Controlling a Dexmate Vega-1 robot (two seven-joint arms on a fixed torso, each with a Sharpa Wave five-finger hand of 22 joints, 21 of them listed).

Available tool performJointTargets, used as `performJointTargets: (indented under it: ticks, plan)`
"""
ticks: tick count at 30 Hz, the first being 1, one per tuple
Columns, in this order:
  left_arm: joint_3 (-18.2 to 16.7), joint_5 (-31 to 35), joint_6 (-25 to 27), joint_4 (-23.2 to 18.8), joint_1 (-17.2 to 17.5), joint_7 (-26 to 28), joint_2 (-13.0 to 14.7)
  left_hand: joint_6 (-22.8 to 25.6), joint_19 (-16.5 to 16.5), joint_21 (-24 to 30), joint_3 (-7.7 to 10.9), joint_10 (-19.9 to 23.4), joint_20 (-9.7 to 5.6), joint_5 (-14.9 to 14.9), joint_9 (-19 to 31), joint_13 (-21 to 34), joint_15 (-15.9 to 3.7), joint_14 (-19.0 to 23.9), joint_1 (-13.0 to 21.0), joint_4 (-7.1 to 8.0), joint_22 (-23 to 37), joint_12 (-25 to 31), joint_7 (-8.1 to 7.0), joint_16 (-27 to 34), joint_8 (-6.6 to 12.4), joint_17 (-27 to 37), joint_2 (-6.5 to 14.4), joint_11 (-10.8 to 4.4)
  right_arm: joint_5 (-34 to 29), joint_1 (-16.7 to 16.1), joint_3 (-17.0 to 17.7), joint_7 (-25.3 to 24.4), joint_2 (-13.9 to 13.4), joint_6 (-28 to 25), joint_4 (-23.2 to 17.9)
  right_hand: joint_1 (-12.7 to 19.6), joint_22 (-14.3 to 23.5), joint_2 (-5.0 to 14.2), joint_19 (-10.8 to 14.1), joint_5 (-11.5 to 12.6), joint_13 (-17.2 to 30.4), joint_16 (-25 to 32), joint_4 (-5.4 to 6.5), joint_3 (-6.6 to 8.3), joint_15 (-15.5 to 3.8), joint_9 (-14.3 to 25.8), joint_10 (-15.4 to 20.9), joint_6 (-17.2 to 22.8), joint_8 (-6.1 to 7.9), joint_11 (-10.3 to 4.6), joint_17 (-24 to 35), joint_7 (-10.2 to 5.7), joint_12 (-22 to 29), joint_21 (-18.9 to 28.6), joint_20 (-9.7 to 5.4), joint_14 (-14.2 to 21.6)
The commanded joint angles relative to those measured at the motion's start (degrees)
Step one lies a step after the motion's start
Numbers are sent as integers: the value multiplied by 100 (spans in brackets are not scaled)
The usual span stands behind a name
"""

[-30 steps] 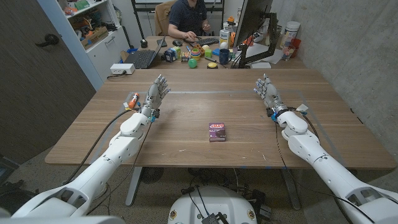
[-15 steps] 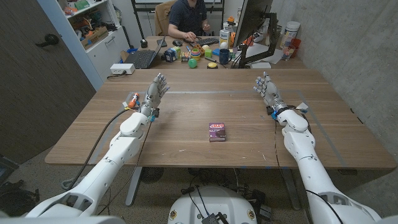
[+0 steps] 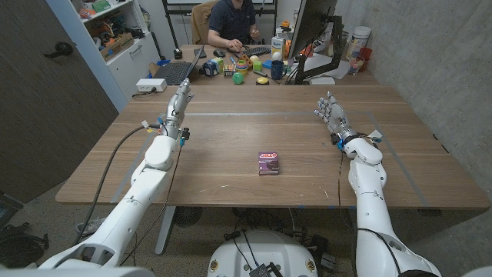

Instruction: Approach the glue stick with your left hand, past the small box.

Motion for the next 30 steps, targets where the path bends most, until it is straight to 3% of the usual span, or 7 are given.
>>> performJointTargets:
  ticks: [1,4,8,16,22,30]
  plan:
    - [-232,1979,-53,-306,123,1635,66,36,100,64,171,15,-98,24,14,14,-28,42,160,-3,14,22,48,44,19,1,353,-45,-515,196,538,445,430,76,45,60,21,49,7,43,9,39,32,-19,-38,31,25,30,29,10,17,37,42,-23,33,12]
    - [-248,2382,140,-421,138,1927,135,79,163,83,351,59,-284,14,16,14,-61,82,269,23,17,19,181,44,12,5,410,-104,-575,230,601,484,477,57,54,60,21,47,13,43,9,38,32,-21,-40,31,33,32,29,-1,17,36,44,-24,30,11]
    - [-248,2805,413,-540,134,2181,263,91,140,72,441,29,-386,6,16,16,-68,54,318,43,19,1,234,28,5,9,429,-75,-627,266,672,535,527,45,60,60,21,46,17,43,9,38,33,-23,-42,31,40,34,29,26,16,41,45,-28,29,16]
    - [-198,3722,1247,-746,68,2796,497,105,135,67,557,32,-429,-10,14,17,-115,50,388,58,20,-2,181,23,-5,12,431,-128,-724,318,754,603,572,90,99,59,21,43,33,43,9,35,33,-27,-48,31,42,35,28,29,15,44,44,-31,1,14]
    - [-42,4686,2683,-966,-40,3392,516,305,395,152,806,311,-503,-70,14,21,-260,293,540,78,20,74,32,91,25,8,397,-310,-777,348,797,614,595,111,120,55,22,39,71,44,9,35,35,-34,-43,31,43,40,28,14,15,46,41,-29,-61,22]
    - [423,5667,4132,-788,-464,3764,704,546,575,197,949,521,-518,-132,16,23,-321,470,652,39,14,107,-23,117,68,-7,340,-364,-820,419,826,630,614,142,220,50,22,34,88,44,9,35,37,-42,-37,30,59,43,27,27,15,49,44,-33,-92,29]
